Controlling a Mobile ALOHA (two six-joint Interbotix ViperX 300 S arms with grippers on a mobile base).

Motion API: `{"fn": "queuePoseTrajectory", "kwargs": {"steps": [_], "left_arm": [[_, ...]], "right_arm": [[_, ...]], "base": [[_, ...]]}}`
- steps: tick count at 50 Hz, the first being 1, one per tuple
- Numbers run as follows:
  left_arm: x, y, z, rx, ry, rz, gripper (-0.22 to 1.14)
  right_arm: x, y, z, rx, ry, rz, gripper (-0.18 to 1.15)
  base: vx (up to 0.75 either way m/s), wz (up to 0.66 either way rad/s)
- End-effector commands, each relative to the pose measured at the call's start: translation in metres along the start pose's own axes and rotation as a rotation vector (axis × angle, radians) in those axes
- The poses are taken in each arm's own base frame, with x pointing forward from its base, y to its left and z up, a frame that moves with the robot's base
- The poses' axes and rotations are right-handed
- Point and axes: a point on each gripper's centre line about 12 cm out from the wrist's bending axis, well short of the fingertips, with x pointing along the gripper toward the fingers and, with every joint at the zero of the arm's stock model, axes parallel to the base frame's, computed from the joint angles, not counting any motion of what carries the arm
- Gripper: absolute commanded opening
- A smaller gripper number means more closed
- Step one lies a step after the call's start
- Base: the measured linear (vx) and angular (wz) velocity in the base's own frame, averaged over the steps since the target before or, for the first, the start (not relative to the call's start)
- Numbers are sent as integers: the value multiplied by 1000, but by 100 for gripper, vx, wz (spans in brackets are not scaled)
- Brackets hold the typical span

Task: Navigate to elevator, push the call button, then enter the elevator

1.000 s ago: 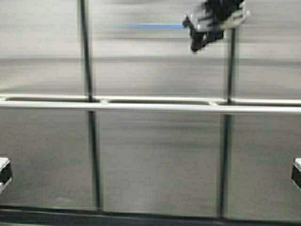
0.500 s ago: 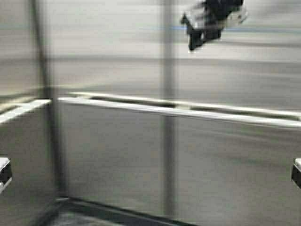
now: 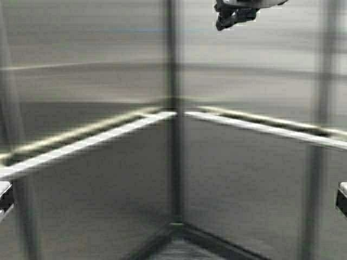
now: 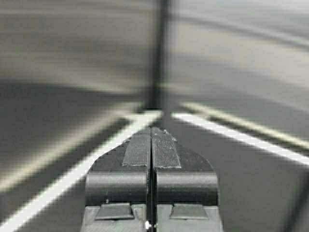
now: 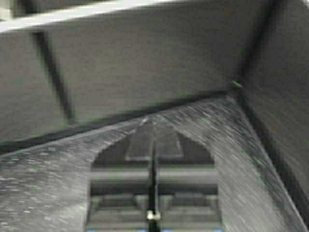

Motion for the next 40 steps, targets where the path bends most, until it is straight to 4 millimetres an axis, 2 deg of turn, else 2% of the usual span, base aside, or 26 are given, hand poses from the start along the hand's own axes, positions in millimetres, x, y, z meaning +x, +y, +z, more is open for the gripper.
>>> {"fn": "queuePoseTrajectory", "kwargs": {"steps": [1, 8, 13, 21, 29, 35, 40], "left_arm": [[8, 0, 2, 11, 12, 5, 3], [18, -1, 7, 36, 12, 1, 3], [25, 0, 4, 57, 35, 5, 2], [26, 0, 1, 51, 47, 6, 3], [26, 0, 3, 48, 42, 7, 3], [27, 1, -3, 51, 64, 9, 3], [28, 1, -4, 46, 67, 8, 2]], "right_arm": [[-5, 0, 13, 4, -47, 0, 6], [-5, 0, 16, 4, -61, 0, 6], [-6, -1, 19, 5, -79, 1, 6], [-7, -1, 23, 4, -96, 1, 6], [-18, -3, 30, 2, -131, -6, 6], [-17, -8, 18, 10, -114, -20, 6], [-18, -8, 19, 14, -137, -17, 6]], "base": [[3, 61], [3, 55], [3, 45], [3, 41], [3, 46], [3, 49], [4, 54]]}}
